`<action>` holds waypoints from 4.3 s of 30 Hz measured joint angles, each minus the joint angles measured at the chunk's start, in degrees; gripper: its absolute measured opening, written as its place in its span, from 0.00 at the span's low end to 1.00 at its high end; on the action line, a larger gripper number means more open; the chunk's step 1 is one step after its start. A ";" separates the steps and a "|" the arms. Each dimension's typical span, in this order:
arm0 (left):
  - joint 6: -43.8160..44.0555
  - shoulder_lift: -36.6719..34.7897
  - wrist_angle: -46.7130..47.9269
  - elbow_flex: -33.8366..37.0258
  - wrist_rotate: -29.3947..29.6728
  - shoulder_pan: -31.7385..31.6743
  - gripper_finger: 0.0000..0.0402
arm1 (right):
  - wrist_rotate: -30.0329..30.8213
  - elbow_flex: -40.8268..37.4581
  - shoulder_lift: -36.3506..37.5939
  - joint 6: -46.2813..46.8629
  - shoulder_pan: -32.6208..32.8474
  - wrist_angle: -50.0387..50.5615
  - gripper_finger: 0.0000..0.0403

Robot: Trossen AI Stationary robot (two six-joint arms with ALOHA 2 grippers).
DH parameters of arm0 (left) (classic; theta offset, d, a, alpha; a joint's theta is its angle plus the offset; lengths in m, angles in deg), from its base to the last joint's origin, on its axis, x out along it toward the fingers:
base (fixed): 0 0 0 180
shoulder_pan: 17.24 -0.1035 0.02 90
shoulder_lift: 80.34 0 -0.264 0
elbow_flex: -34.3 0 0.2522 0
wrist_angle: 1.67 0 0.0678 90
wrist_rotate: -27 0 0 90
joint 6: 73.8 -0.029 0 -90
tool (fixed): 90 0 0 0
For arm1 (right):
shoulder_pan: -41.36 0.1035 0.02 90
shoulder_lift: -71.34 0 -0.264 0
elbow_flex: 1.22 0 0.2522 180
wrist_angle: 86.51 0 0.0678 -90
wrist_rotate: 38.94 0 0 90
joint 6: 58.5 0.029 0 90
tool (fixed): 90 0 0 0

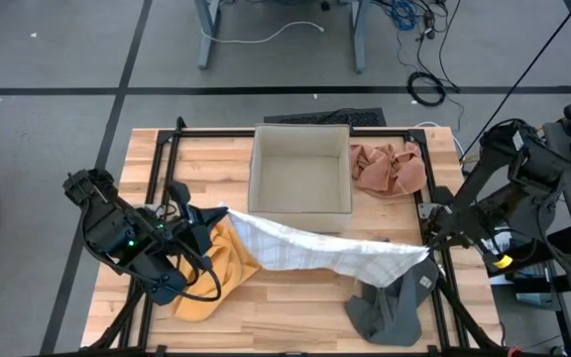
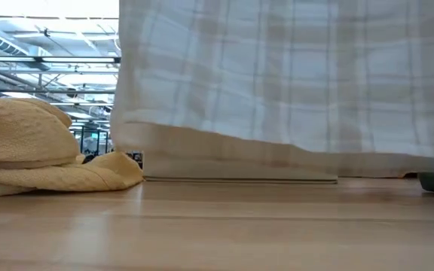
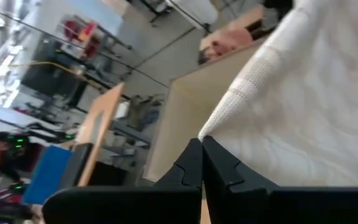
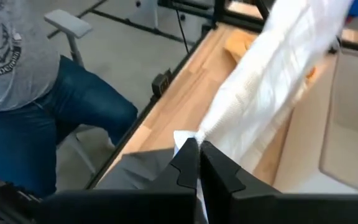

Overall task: Fold towel
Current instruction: Fold the white towel with brown checkered lines

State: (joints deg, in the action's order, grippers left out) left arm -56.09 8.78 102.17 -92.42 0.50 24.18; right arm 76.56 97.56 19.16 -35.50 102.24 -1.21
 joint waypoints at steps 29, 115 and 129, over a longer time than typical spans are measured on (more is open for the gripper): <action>1.02 -0.11 -5.06 -1.70 7.81 20.27 0.00 | -1.38 13.70 -7.50 -13.63 3.72 -3.53 0.00; -10.52 -0.13 -23.70 25.16 -13.50 -15.92 0.00 | 7.74 -12.35 -7.58 9.95 -0.29 16.07 0.00; -9.19 -0.11 -28.64 30.97 -9.58 -20.44 0.38 | 7.47 -23.81 -7.46 15.28 -1.72 14.71 0.00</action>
State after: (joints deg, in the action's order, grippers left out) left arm -65.28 8.67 73.54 -61.45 -9.08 3.73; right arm 84.04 73.75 11.70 -20.21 100.53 13.50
